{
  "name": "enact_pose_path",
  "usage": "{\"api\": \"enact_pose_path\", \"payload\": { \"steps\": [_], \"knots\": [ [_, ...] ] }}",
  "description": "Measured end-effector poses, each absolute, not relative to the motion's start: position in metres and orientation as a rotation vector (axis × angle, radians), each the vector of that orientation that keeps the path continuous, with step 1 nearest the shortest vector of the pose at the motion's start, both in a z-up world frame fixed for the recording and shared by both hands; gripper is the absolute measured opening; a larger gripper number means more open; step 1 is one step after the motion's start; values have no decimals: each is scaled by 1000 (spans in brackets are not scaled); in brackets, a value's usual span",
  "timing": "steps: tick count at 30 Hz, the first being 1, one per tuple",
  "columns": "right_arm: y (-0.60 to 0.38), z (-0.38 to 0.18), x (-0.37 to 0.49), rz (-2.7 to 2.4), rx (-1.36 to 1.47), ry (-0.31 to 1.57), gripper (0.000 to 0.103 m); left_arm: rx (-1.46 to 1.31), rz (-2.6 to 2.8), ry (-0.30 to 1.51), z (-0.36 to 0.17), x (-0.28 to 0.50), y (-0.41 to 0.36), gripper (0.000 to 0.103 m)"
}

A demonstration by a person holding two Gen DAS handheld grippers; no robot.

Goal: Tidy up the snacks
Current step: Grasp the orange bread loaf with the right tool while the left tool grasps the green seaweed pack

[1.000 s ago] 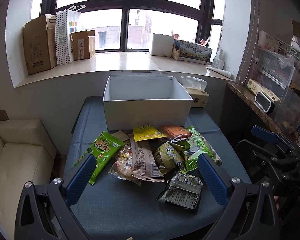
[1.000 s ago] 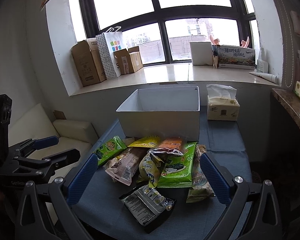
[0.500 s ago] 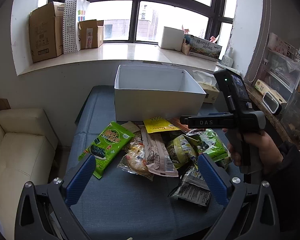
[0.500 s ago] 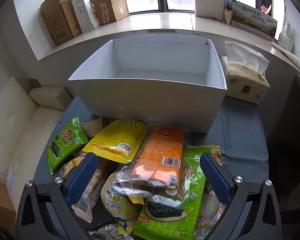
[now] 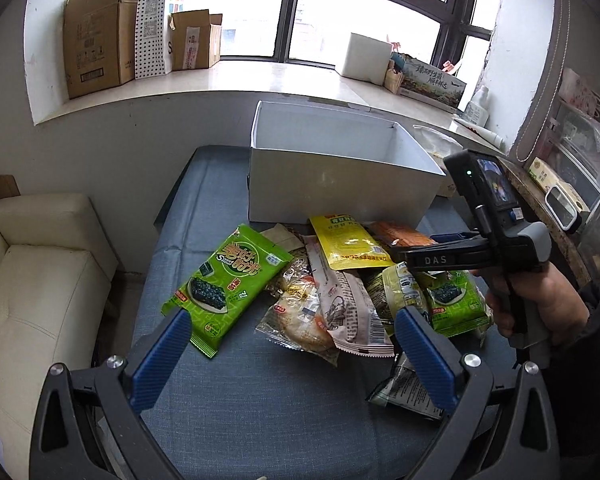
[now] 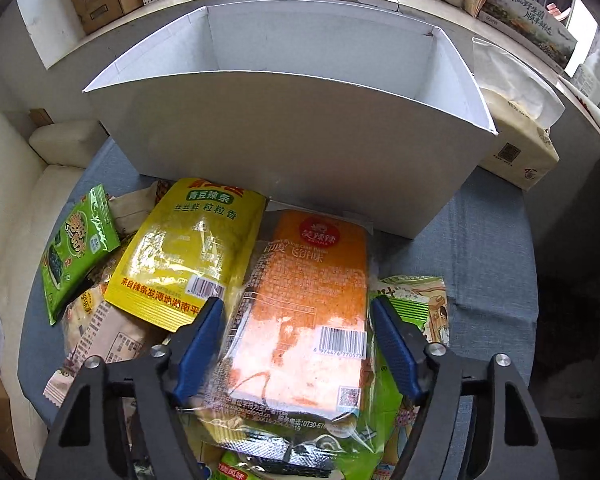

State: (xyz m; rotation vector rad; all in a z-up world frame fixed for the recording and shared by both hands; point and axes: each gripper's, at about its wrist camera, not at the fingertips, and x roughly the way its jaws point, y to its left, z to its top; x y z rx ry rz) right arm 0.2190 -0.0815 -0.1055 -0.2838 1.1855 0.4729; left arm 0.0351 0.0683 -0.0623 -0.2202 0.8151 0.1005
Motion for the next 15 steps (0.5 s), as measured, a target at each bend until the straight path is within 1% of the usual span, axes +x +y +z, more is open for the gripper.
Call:
{"api": "enact_pose_path", "payload": {
  "steps": [2, 5, 11, 15],
  "knots": [
    [-88, -103, 218, 483, -272, 1190, 70, -221, 104, 823, -66, 40, 71, 103],
    [-99, -94, 213, 514, -236, 1186, 65, -208, 105, 826, -68, 45, 75, 103],
    [-116, -58, 191, 560, -177, 1100, 64, -134, 36, 827, -74, 60, 90, 103],
    [-133, -27, 174, 593, -98, 1009, 64, -7, -13, 896, -97, 93, 106, 103]
  ]
}}
